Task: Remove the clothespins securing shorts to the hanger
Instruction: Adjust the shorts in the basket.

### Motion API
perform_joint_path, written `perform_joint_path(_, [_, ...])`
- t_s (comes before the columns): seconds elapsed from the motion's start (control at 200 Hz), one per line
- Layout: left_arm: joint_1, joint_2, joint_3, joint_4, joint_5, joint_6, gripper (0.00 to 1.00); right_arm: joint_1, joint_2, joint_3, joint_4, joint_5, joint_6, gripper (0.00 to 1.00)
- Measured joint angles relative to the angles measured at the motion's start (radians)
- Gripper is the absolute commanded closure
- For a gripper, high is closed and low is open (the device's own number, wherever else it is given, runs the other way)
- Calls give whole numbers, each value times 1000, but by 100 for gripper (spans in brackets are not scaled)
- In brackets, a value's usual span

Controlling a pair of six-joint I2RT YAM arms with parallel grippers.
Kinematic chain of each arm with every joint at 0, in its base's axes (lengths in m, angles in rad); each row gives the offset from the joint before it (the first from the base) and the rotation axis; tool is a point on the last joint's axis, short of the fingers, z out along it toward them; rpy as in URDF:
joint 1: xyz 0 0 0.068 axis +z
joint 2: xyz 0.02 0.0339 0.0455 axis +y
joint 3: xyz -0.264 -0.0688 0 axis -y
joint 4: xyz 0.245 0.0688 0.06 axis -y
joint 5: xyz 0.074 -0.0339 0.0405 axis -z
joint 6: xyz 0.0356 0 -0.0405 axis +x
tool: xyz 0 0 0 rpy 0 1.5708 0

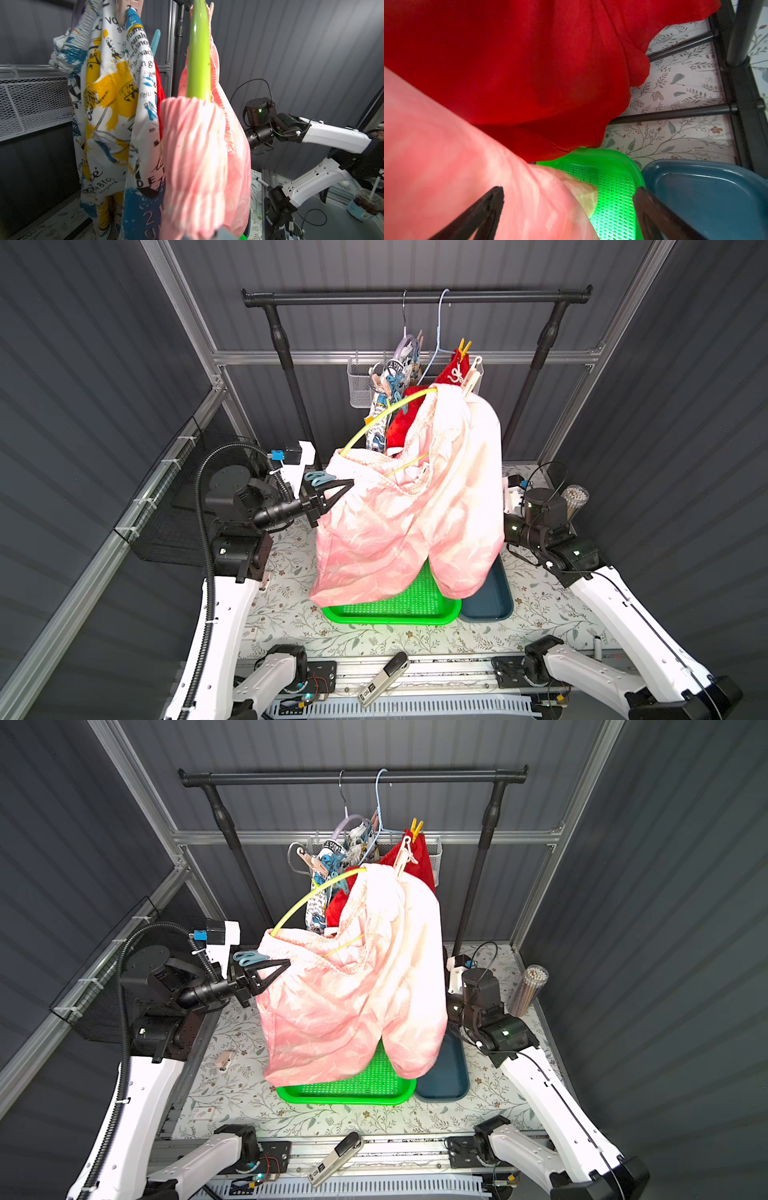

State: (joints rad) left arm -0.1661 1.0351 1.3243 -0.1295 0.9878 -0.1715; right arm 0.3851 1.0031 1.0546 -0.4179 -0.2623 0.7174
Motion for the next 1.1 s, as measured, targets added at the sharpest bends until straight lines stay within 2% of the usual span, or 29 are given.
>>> perform_joint_path(0.195, [-183, 79, 29, -2, -44, 0, 100, 0, 19, -15, 41, -26, 24, 1])
perform_joint_path(0.37, [-257, 83, 26, 15, -90, -13, 100, 14, 53, -22, 74, -41, 44, 1])
perform_joint_path(0.54, [-272, 71, -16, 62, -129, -39, 100, 46, 71, -23, 95, -48, 62, 1])
perform_joint_path(0.65, [-272, 40, -43, 12, -164, 6, 100, 81, 72, -23, 103, -48, 69, 1])
perform_joint_path(0.796, [-272, -40, -75, -127, -245, 93, 100, 142, 83, -26, 115, -45, 86, 1])
perform_joint_path(0.941, [-272, -127, -80, -284, -381, 177, 100, 194, 98, -66, 147, -43, 105, 1])
perform_joint_path(1.101, [-272, -209, -82, -430, -513, 242, 100, 222, 183, -146, 233, -54, 146, 1])
